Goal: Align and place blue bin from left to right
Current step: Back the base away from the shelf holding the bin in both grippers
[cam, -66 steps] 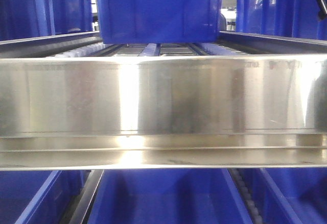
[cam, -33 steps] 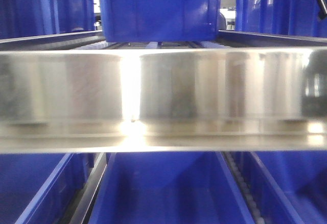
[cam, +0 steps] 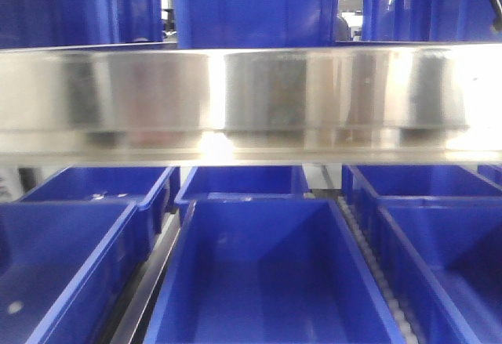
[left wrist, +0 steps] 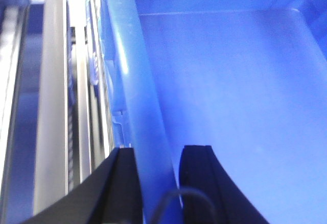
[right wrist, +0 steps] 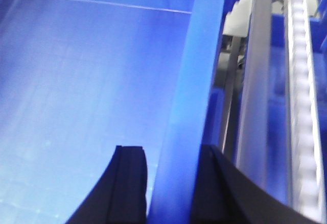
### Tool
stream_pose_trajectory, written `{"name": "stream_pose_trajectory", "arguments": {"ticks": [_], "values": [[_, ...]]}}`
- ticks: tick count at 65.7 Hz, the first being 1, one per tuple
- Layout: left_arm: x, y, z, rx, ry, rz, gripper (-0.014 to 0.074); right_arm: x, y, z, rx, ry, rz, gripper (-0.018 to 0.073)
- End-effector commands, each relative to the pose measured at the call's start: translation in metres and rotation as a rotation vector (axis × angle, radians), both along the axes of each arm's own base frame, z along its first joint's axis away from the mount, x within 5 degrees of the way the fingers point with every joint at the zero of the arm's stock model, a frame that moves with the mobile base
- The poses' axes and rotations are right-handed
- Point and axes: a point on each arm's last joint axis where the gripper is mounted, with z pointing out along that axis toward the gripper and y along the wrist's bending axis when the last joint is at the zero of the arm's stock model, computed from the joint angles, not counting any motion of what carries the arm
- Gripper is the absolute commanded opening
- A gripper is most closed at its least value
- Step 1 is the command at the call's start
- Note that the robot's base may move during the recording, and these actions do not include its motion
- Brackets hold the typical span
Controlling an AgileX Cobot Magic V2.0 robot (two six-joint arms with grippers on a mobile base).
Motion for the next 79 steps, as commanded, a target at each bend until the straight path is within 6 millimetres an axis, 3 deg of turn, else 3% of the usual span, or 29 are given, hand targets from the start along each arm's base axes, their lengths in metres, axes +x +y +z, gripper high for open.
{"name": "stream_pose_trajectory", "arguments": {"ticks": [1, 79], "values": [[-0.004, -0.001, 0.015, -0.02, -0.103, -0.017, -0.0111, -0.0082, -0.0017, 0.023, 0.034, -0.143, 0.011, -0.007], [-0.004, -0.001, 0.0153, -0.021, -0.105, -0.017, -0.0111, -0.0082, -0.0017, 0.023, 0.034, -0.143, 0.011, -0.007]]}}
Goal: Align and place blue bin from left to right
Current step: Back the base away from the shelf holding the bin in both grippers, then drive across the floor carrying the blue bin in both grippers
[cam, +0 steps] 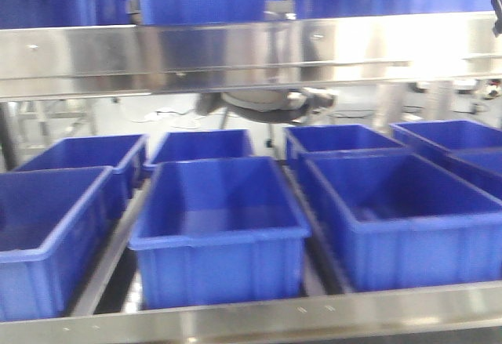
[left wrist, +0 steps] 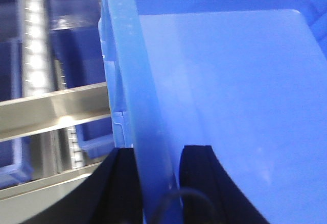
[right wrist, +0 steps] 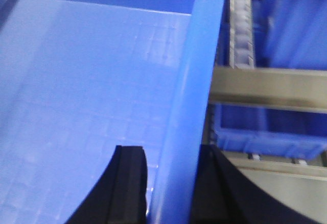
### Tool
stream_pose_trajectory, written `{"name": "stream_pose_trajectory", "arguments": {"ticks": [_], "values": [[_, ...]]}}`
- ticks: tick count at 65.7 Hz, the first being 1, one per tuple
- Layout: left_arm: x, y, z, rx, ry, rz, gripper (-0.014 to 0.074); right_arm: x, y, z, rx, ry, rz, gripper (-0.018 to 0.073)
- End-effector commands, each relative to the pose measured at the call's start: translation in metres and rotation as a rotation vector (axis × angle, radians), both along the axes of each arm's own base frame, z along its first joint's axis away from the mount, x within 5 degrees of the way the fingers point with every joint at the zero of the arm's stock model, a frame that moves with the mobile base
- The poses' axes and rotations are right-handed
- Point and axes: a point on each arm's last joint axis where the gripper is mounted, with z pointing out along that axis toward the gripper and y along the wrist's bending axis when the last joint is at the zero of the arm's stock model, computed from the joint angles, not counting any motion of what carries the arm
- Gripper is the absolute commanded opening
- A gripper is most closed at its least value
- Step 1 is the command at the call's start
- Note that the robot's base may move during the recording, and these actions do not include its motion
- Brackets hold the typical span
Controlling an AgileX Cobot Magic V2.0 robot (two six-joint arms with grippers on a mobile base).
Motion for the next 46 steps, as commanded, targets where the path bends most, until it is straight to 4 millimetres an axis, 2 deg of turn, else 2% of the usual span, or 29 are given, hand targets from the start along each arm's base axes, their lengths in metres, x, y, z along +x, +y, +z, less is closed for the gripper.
{"name": "stream_pose_trajectory", "arguments": {"ticks": [1, 46], "values": [[-0.0056, -0.0004, 0.0167, -0.019, -0.109, -0.016, -0.0111, -0.0084, -0.001, 0.023, 0.034, -0.143, 0.013, -0.007], [-0.0056, -0.0004, 0.0167, -0.019, -0.109, -0.016, -0.0111, -0.0084, -0.001, 0.023, 0.034, -0.143, 0.013, -0.007]]}}
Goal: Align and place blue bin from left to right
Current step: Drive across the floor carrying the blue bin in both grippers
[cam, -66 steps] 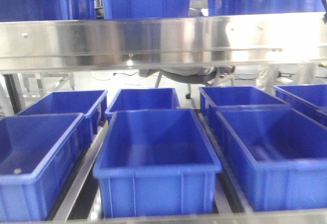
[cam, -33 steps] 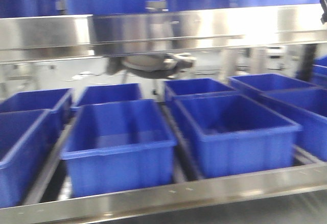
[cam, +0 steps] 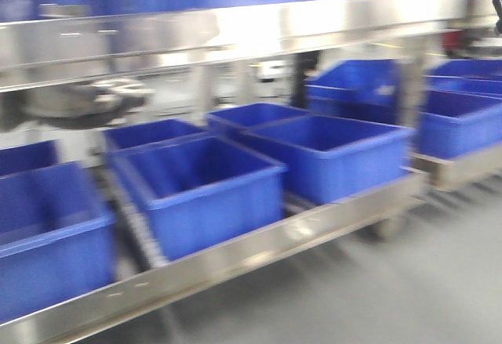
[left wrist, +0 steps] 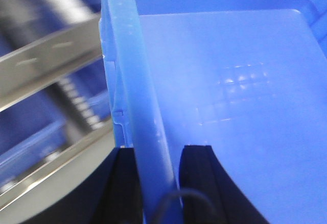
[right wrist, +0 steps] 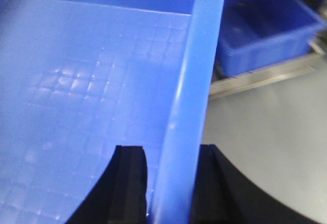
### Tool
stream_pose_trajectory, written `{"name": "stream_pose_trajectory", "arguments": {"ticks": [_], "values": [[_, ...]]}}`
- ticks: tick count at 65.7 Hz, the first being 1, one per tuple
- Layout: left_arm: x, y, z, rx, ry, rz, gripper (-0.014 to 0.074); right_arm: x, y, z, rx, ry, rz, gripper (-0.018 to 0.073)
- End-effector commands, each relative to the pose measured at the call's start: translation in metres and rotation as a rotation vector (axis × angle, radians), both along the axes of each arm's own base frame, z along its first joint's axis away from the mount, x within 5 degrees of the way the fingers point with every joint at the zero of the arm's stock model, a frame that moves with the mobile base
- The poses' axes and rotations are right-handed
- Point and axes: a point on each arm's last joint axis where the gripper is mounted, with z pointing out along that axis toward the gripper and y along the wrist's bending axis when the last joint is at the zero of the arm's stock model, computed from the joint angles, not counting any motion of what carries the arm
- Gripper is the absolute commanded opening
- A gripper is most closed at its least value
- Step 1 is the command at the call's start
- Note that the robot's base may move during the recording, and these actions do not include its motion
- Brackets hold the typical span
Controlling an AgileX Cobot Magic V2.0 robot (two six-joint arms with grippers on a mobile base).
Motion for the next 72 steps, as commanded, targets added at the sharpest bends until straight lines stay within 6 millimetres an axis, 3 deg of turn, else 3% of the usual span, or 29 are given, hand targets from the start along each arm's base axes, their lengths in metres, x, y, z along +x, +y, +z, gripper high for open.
{"name": "stream_pose_trajectory", "arguments": {"ticks": [1, 72], "values": [[-0.0056, -0.0004, 0.0167, -0.019, -0.109, -0.016, -0.0111, -0.0084, -0.001, 0.023, 0.034, -0.143, 0.013, -0.007], [-0.0056, -0.0004, 0.0167, -0.019, -0.109, -0.016, -0.0111, -0.0084, -0.001, 0.023, 0.034, -0.143, 0.013, -0.007]]}}
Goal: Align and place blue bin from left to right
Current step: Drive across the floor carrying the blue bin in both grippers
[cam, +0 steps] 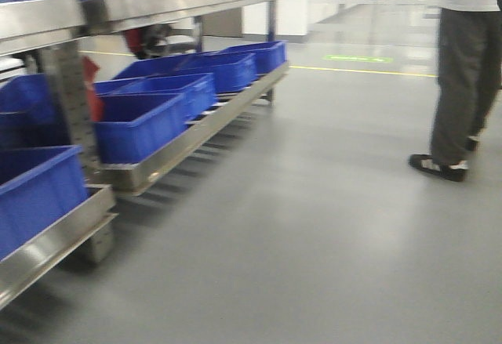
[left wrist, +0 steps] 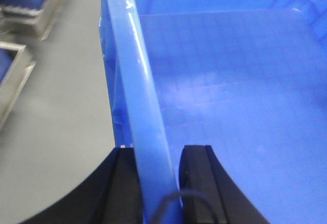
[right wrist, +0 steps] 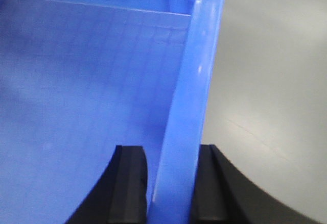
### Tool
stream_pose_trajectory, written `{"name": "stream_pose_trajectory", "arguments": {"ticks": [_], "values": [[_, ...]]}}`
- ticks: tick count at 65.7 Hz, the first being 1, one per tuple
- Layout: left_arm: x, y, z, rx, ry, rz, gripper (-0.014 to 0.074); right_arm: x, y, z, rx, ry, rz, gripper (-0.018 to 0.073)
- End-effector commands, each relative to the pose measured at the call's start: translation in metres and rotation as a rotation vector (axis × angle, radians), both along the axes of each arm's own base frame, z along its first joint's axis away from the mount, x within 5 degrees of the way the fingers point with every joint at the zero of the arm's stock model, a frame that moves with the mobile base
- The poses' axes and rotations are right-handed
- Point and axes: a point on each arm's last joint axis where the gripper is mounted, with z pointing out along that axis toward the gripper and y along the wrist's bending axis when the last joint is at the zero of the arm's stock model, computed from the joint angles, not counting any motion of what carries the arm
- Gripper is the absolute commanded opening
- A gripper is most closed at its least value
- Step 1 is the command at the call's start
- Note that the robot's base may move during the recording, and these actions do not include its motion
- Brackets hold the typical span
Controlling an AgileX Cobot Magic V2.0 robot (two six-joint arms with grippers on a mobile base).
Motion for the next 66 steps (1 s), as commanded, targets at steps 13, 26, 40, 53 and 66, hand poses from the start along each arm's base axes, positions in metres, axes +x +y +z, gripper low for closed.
{"name": "stream_pose_trajectory", "arguments": {"ticks": [13, 26, 40, 53, 66], "values": [[-0.0056, -0.0004, 0.0167, -0.019, -0.109, -0.016, -0.0111, -0.0084, -0.0008, 0.023, 0.036, -0.143, 0.014, -0.007], [-0.0056, -0.0004, 0.0167, -0.019, -0.109, -0.016, -0.0111, -0.0084, -0.0008, 0.023, 0.036, -0.143, 0.014, -0.007], [-0.0056, -0.0004, 0.0167, -0.019, -0.109, -0.016, -0.0111, -0.0084, -0.0008, 0.023, 0.036, -0.143, 0.014, -0.007], [-0.0056, -0.0004, 0.0167, -0.019, -0.109, -0.016, -0.0111, -0.0084, -0.0008, 0.023, 0.036, -0.143, 0.014, -0.007], [-0.0056, -0.0004, 0.0167, -0.019, -0.109, -0.016, -0.0111, -0.0084, -0.0008, 0.023, 0.036, -0.143, 0.014, -0.007]]}}
